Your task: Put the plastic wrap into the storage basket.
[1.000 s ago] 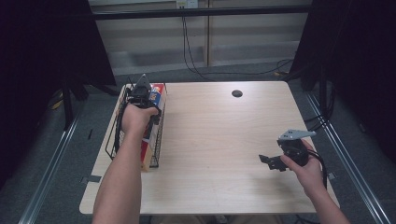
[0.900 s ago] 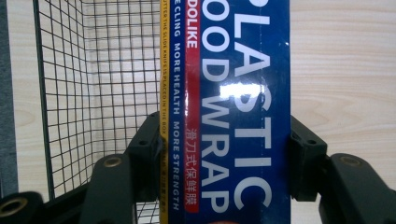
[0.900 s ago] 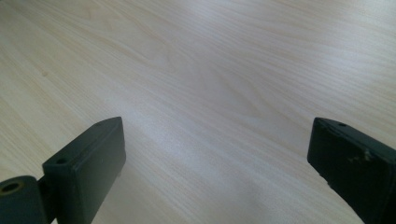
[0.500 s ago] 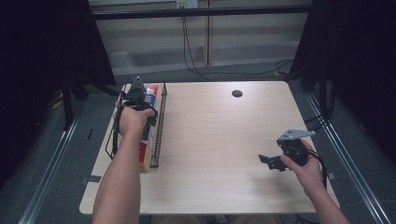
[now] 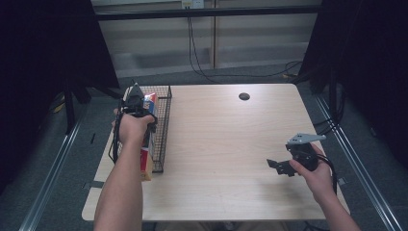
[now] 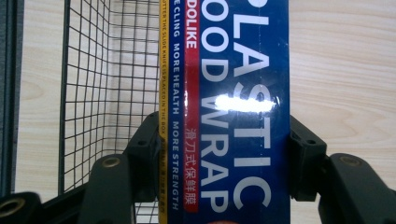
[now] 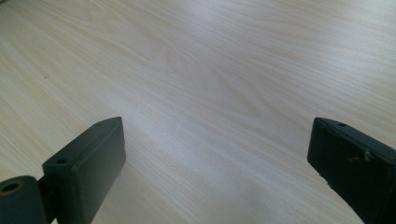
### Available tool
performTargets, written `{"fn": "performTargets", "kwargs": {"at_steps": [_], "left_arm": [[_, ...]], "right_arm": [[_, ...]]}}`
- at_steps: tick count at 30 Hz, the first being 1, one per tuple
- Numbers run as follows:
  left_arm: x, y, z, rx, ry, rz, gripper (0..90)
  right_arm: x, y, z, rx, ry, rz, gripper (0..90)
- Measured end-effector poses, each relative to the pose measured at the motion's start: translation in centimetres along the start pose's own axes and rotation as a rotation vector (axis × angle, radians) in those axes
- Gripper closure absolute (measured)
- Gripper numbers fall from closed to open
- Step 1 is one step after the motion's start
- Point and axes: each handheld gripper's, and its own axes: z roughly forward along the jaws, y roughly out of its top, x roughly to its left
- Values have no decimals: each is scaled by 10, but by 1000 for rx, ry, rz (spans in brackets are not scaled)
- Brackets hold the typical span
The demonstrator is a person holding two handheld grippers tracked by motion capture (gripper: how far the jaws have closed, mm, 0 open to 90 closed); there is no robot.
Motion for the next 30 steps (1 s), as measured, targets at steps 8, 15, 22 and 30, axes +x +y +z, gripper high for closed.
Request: {"fn": "performTargets", "kwargs": {"at_steps": [8, 15, 22, 30], "left_arm": [[6, -1, 7, 9, -1, -9, 425], [5, 0, 10, 23, 4, 2, 424], [2, 2, 15, 28, 8, 14, 423], [1, 3, 22, 25, 18, 12, 422]], "right_arm": [[1, 0, 2, 3, 1, -5, 42], [2, -1, 2, 9, 0, -2, 42], [1, -3, 0, 6, -1, -4, 42], [2, -4, 0, 14, 1, -6, 42]]}}
